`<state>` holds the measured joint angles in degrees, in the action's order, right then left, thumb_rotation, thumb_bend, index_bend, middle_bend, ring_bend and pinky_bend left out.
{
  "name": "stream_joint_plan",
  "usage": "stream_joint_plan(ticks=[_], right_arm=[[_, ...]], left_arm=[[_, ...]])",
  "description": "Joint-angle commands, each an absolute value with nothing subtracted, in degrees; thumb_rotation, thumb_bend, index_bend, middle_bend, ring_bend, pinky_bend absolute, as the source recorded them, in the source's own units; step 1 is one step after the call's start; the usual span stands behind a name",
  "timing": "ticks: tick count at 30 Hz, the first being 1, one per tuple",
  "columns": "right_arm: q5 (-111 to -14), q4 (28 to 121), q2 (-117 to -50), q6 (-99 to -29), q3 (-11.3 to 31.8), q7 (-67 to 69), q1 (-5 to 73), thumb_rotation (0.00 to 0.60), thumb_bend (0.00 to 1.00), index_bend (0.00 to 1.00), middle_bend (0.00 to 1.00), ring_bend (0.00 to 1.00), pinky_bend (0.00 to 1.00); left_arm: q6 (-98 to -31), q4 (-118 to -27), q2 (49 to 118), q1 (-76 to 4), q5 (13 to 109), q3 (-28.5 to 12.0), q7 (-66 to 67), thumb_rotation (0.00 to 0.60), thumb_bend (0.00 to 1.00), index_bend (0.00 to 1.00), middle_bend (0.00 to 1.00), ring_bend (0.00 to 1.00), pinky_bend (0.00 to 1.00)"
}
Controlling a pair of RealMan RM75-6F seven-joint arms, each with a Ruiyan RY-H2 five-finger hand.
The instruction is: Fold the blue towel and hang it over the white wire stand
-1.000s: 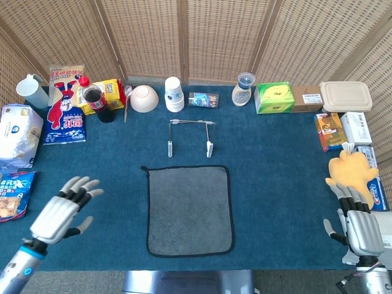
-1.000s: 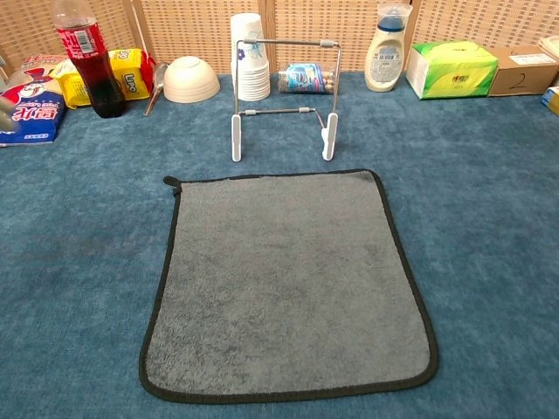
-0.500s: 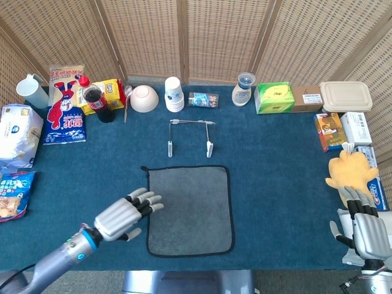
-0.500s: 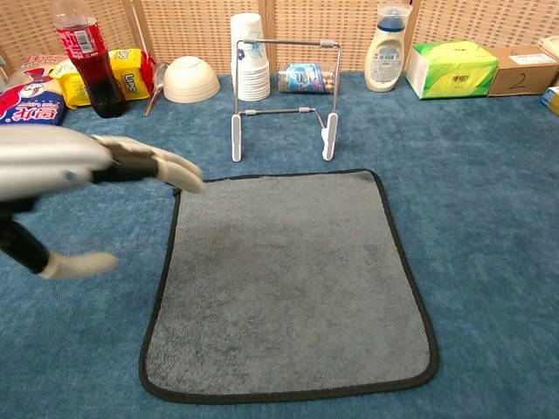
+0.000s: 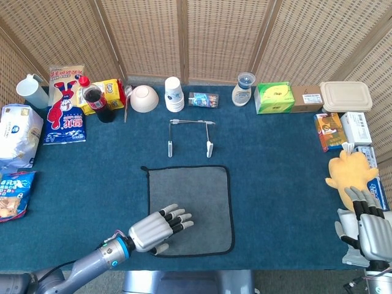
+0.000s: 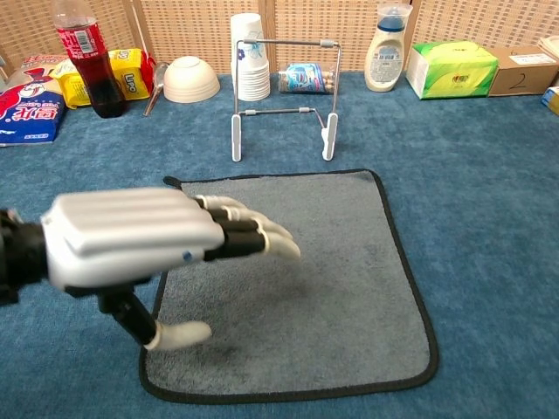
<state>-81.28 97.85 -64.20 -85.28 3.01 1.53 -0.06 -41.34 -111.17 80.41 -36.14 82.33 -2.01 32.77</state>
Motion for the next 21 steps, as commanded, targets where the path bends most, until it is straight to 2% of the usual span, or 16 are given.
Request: stream_joint_plan(ticks=[1,7,12,21], right_arm=[[-81.19,97.7,-64.17,-85.18,3.04,1.73,-0.1,0.6,0.36,0.09,0.1,0.0,0.0],[-81.13,97.23,-64.27,-84.83,3.1,2.26,-0.03,0.6,0.36,0.09,0.1,0.0,0.0],[-80.98,96.62,-64.41,-84.5,3.15,2.9,0.01,0.6,0.36,0.09,0.1,0.0,0.0],[-80.69,95.49,-64.54,-83.95,3.37,4.12,0.12,0.6,0.36,0.09,0.1,0.0,0.0]], left_arm=[[-41.95,-110.61,83.3,-36.73,79.38,-0.7,36.75,0.532,0.0,0.0,0.0,0.0,0.0],[-44.4,-110.2,86.85,-36.7,75.79,0.64,42.41,0.534,0.01,0.0,0.0,0.0,0.0],[-47.66,-109.85,89.93,-36.27,73.55,1.5,46.25,0.572,0.01,0.0,0.0,0.0,0.0],[-48.95,-109.13,94.48,-37.53,68.56,2.52,49.49,0.569,0.01,0.0,0.0,0.0,0.0]])
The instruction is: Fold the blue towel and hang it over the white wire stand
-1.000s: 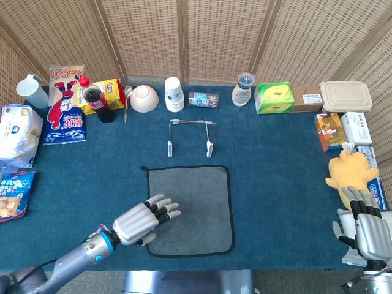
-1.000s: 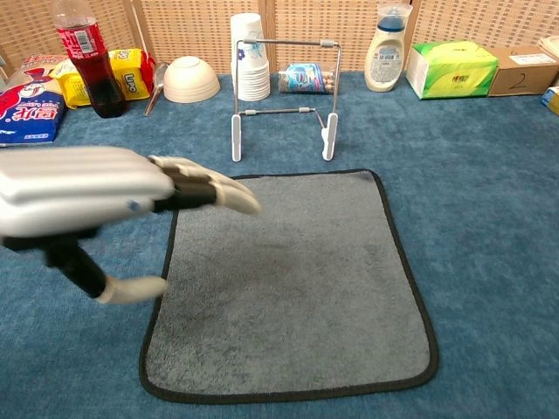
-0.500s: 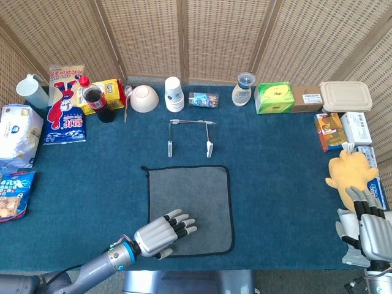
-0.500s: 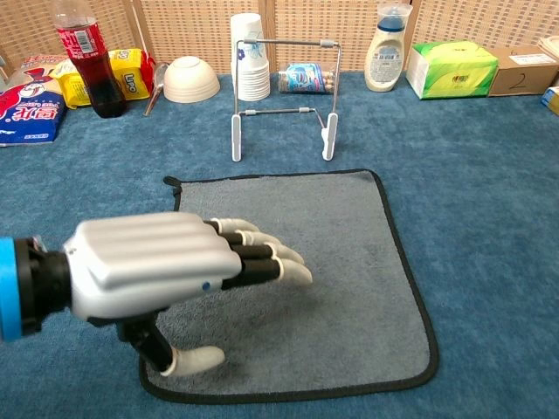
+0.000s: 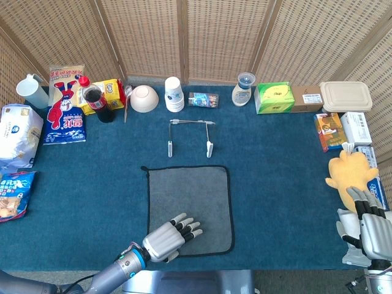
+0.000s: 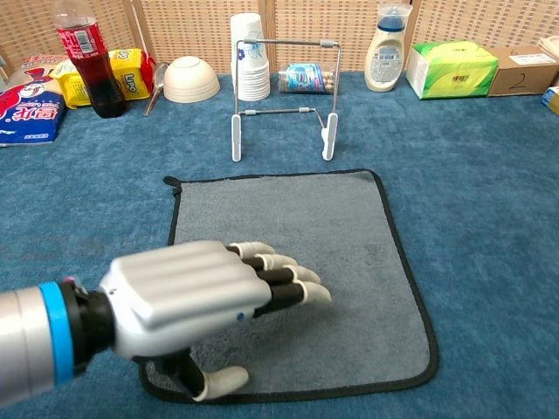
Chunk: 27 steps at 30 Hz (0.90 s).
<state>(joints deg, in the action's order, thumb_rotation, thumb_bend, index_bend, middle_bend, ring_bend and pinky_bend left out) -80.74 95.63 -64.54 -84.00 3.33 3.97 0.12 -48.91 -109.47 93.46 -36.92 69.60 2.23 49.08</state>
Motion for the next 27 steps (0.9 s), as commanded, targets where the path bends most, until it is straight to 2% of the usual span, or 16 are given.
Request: stream_joint_plan(ticks=[1,17,27], right_arm=[[-80.67,95.42,-64.54,-83.93,3.38,4.21,0.11,0.6,0.36,0.09,0.1,0.0,0.0],[-80.39,94.6,-64.33,-83.87,3.44,5.36,-0.29,0.6,0.36,0.09,0.1,0.01,0.0],[-80.22,94.62,-64.27,-83.73,3.48,5.36,-0.39,0.6,0.36,0.09,0.1,0.01,0.0]], left_arm=[[-48.86,-109.03,94.75,-37.73,68.26,2.56,49.53,0.569,0.01,0.0,0.0,0.0,0.0],[-48.79,-104.42,98.65,-41.36,67.37,3.15,50.16,0.579,0.01,0.0,0.0,0.0,0.0],[-51.05,-101.5,101.44,-41.94,67.72,3.34,50.63,0.586,0.01,0.0,0.0,0.0,0.0]])
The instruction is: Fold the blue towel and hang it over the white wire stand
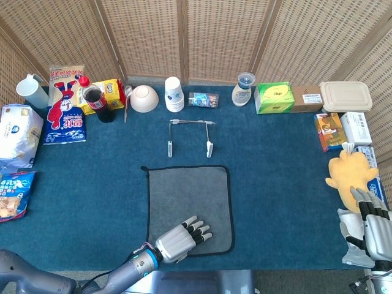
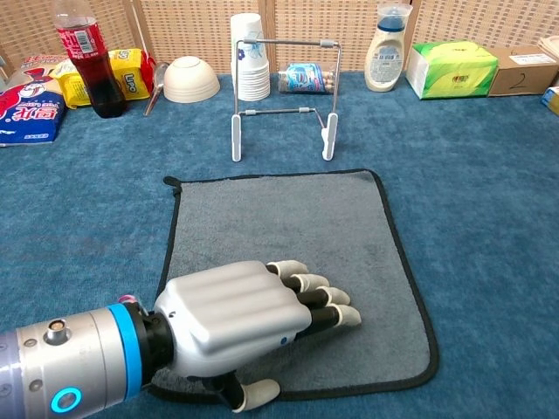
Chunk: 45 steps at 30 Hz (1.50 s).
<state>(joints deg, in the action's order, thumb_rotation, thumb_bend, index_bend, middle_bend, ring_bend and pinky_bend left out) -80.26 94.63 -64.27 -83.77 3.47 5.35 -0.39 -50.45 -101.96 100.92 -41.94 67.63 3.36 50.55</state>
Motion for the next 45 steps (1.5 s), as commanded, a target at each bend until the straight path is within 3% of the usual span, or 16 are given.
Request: stream_joint_plan(ticks=[1,39,45], right_arm=[[-80.18,94.6,-64.28,-83.68,3.48,5.36,-0.39,0.6,0.36,0.09,0.1,0.01,0.0],[-79.87,94.38,-64.08,-83.32,3.62,5.78,-0.59,0.6,0.36,0.09,0.1,0.01,0.0],[-80.02,94.51,-63.93,-83.49,3.55,5.95,-0.75,0.6,0.36,0.09,0.1,0.01,0.0]], left_arm=[[-51.53,-101.22,101.8,-41.83,67.77,3.27,50.52,0.591,0.01,0.0,0.0,0.0,0.0],[-53.64,-98.0,105.28,-43.08,68.38,3.46,47.05,0.6,0.01,0.0,0.0,0.0,0.0],[-55.66,-96.55,106.54,-42.09,69.62,3.35,45.9,0.6,0.06,0.01,0.0,0.0,0.0]])
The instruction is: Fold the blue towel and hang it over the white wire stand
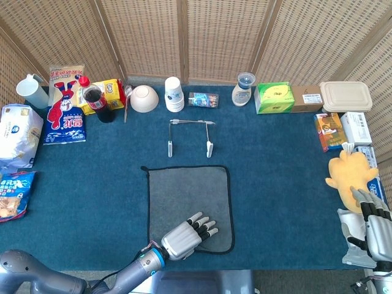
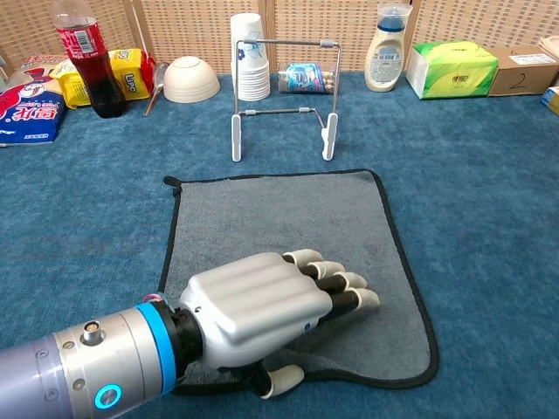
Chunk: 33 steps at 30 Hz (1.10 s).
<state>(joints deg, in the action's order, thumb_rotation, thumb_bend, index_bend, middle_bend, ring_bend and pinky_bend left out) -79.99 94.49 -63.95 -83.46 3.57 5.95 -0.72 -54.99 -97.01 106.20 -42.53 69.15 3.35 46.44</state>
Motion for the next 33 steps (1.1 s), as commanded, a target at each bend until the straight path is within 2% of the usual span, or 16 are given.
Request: stream_joint_plan(ticks=[1,9,15,18,24,33], right_arm=[[-80.04,94.52,-63.92,-83.5,3.54,5.95,-0.76,0.6,0.36,0.09,0.1,0.01,0.0],[-80.15,94.79,-63.95,-83.34,3.53,5.62,-0.65,0.6,0.36,0.09,0.1,0.01,0.0],[-79.97,94.85,-64.02,-83.0,3.56,5.4,-0.5,0.6,0.36,0.09,0.11,0.01,0.0],[-79.91,94.8,-64.09,-82.83,3.56,5.42,-0.45,0.6,0.36,0.09,0.11,0.01,0.0],[-79.74,94.73,-64.01,-82.92,3.59,5.54,-0.57,0.6,0.36,0.08,0.11,0.01,0.0],[-79.47,94.35,-64.2,-82.39,3.59,5.91,-0.44,0.6,0.36,0.08,0.11,0.02,0.0]], left_arm=[[-55.83,-96.5,106.55,-41.96,69.73,3.36,45.67,0.6,0.07,0.03,0.0,0.0,0.0],[-56.98,-96.88,105.71,-40.94,71.14,4.0,44.05,0.6,0.14,0.12,0.04,0.0,0.0],[-57.56,-97.57,105.06,-40.15,71.67,4.51,43.2,0.6,0.2,0.27,0.07,0.0,0.0],[-57.61,-97.44,105.12,-39.93,71.58,4.49,43.18,0.6,0.2,0.27,0.08,0.0,0.0],[-56.3,-98.37,104.69,-39.97,71.64,4.42,41.01,0.6,0.2,0.19,0.06,0.0,0.0],[-56.67,-96.86,105.81,-39.49,72.97,4.63,41.0,0.6,0.2,0.2,0.06,0.0,0.0]])
